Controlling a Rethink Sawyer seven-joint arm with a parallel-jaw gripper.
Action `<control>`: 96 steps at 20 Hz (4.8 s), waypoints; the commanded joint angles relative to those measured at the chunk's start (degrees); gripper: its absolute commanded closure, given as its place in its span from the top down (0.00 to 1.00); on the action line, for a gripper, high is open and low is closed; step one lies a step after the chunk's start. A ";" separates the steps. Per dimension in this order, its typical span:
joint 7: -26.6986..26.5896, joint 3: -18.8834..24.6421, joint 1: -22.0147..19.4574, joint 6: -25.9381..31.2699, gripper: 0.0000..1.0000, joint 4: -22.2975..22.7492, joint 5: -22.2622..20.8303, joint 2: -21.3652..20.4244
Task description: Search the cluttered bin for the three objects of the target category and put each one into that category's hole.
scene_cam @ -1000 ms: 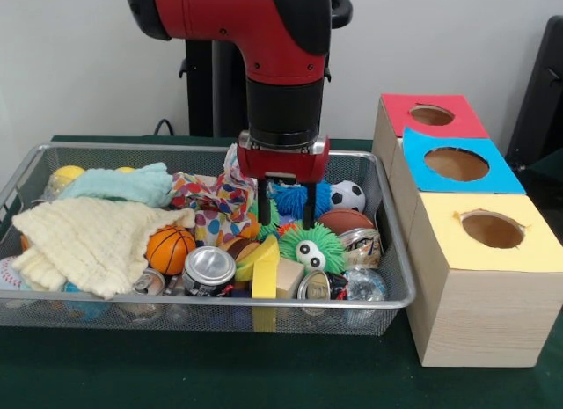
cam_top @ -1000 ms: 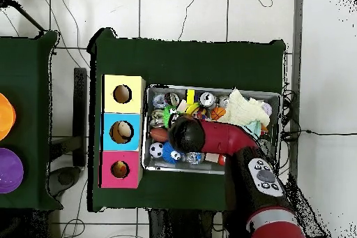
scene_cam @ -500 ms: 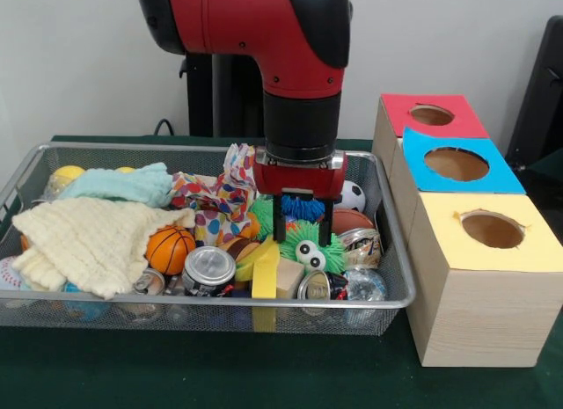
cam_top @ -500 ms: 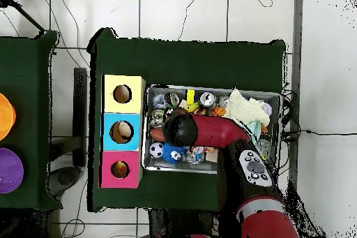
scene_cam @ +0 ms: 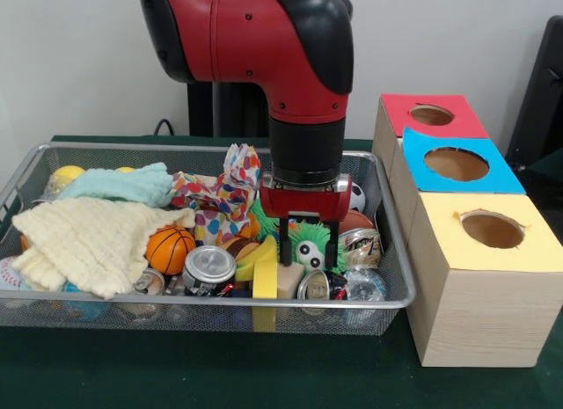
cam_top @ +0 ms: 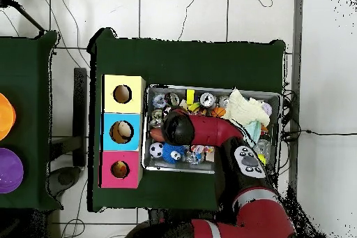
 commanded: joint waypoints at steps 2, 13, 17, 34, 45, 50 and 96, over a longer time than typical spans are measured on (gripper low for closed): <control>4.22 3.01 -1.37 -3.35 1.00 -2.59 -1.49 3.64; 3.14 3.73 -2.32 -2.79 1.00 -2.94 -1.80 4.02; 2.76 3.48 -2.43 -1.87 1.00 -2.71 -1.87 3.39; -6.81 9.53 -13.24 5.81 1.00 -2.68 -8.60 0.99; -4.90 9.03 -13.31 7.39 1.00 -2.54 -10.47 -0.65; -4.77 9.26 -13.94 7.13 1.00 -1.46 -11.09 -1.40; -11.15 13.79 -18.88 20.86 1.00 -2.17 -13.02 -9.16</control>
